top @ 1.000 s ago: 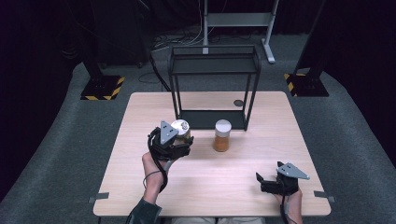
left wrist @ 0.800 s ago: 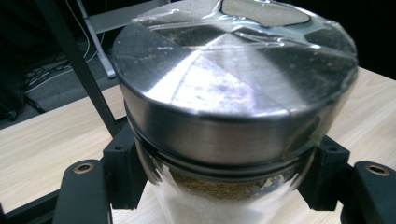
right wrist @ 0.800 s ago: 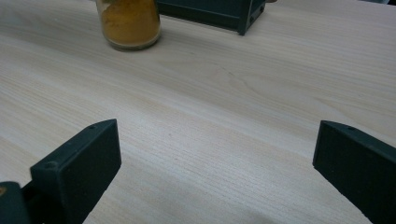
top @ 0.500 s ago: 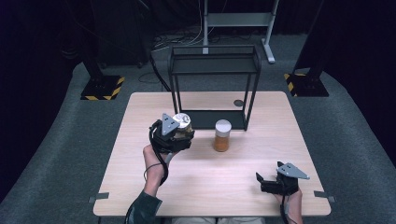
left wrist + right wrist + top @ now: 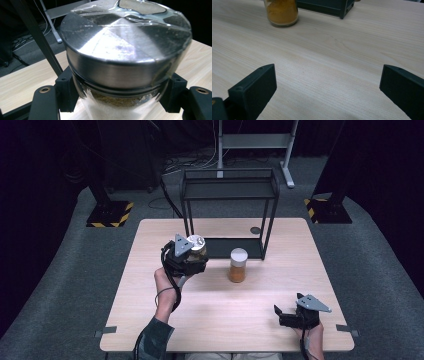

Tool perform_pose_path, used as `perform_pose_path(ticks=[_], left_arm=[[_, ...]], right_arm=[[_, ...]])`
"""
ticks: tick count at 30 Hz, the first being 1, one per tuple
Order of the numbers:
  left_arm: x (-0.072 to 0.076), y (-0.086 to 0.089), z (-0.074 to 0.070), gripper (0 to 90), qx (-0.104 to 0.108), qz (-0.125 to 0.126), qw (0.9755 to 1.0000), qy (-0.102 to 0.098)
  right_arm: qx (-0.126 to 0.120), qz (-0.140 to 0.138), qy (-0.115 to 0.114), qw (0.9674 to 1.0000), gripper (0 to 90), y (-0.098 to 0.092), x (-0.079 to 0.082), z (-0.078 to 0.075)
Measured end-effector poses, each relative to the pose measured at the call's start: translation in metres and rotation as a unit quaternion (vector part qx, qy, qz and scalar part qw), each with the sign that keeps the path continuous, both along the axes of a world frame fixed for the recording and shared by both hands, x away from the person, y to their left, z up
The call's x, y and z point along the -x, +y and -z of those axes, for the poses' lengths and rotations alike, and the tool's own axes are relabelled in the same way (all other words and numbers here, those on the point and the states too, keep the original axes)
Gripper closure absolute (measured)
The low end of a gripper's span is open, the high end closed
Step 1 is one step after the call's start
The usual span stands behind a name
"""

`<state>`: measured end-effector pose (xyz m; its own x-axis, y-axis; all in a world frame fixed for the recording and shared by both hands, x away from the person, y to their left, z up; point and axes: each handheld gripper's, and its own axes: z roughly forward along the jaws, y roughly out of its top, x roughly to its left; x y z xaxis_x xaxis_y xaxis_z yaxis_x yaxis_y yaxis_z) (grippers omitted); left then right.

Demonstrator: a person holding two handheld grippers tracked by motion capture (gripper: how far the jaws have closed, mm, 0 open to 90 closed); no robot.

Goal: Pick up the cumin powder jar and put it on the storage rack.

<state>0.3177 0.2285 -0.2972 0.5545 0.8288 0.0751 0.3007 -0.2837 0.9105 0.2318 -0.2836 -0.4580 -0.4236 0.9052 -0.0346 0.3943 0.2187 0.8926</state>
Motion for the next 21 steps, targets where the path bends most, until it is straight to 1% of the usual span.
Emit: perform_pose_path(ticks=[13, 21], left_arm=[[-0.011, -0.004, -0.01, 30.0, -0.009, -0.002, 1.0, 0.0], [-0.019, -0.004, -0.017, 30.0, -0.009, -0.004, 0.9999, 0.001]], right_arm=[[0.0, -0.001, 0.0, 1.0, 0.0, 0.0, 0.0, 0.0], [0.0, -0.001, 0.0, 1.0, 0.0, 0.0, 0.0, 0.0]])
